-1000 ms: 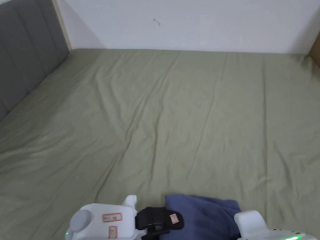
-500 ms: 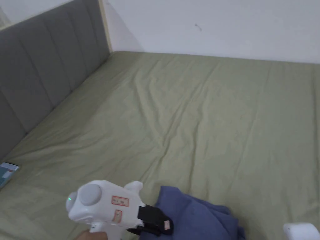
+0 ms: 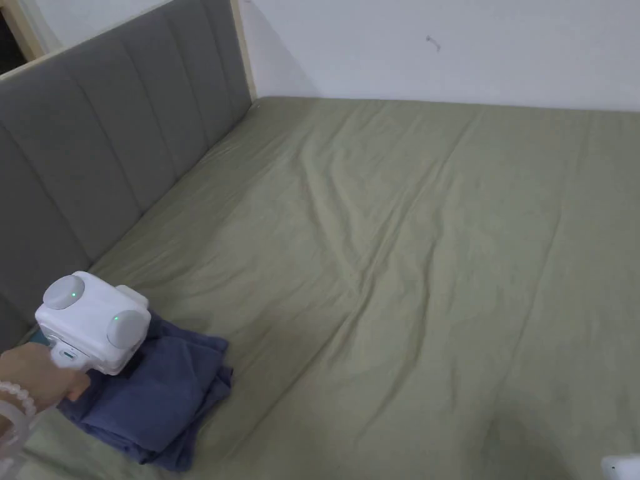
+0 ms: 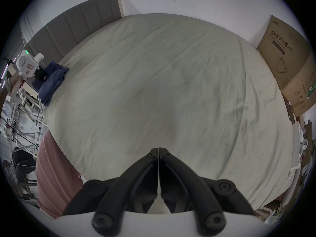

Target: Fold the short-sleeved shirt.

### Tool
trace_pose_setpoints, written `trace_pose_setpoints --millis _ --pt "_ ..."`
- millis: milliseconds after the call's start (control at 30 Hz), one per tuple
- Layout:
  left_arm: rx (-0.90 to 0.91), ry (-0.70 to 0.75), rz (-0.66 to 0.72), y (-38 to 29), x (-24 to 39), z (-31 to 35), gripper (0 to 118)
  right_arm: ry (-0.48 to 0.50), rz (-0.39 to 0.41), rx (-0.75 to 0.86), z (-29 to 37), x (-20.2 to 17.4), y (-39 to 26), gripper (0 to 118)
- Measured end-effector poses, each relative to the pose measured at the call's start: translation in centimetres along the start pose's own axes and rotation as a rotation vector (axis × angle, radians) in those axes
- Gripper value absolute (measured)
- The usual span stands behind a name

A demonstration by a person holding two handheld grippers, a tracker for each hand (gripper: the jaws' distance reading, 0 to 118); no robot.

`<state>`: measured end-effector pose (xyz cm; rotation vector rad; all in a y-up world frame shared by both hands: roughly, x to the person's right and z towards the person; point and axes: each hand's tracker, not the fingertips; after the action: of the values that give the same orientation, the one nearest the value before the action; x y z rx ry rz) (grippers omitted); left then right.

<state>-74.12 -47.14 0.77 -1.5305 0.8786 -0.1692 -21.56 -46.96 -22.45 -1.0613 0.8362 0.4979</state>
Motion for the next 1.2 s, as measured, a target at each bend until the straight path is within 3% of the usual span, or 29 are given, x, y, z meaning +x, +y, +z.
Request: trace_pose_setpoints --millis 33,67,200,233,267,300,567,733,900,1033,1200 --pt "-0.018 0.04 -0.007 0.0 0.0 -0.5 89 0.001 -0.006 0.001 0.1 0.2 0.0 1" --pt "-0.028 0.048 -0.01 -0.1 -0.1 -0.7 99 0.002 -0.011 0.001 0.1 0.5 0.0 1" --pt "0.034 -0.148 0.191 -0.9 -0.8 2.0 96 -0.012 -0.025 0.0 0.1 1.2 0.0 1" --pt "0.027 -0.199 0.242 -1.0 -0.7 2.8 80 -0.014 -0.031 0.001 0.0 1.4 0.0 1" --pt "0.038 -0.252 0.281 -1.1 -0.8 4.0 47 -0.015 -0.039 0.002 0.1 1.6 0.0 1" --pt "0.06 -0.319 0.301 -1.3 -0.5 5.1 0 -0.013 -0.05 0.007 0.2 1.7 0.0 1" --pt "0.303 -0.56 0.365 -2.0 5.6 15.1 0 0.057 -0.14 0.079 1.7 2.6 0.0 1" --pt "0.518 -0.491 0.369 -3.6 9.7 22.8 0 0.044 -0.197 0.214 4.3 2.8 0.5 1" --pt "0.731 -0.503 0.421 -5.8 12.5 29.9 0 -0.04 -0.197 0.427 9.1 2.3 1.9 1" --pt "0.932 -0.394 0.479 -7.7 13.7 35.1 0 -0.119 -0.196 0.651 14.4 1.5 2.9 1" --pt "1.118 -0.377 0.524 -9.3 13.9 39.5 0 -0.242 -0.168 0.907 20.1 -0.1 2.8 1"
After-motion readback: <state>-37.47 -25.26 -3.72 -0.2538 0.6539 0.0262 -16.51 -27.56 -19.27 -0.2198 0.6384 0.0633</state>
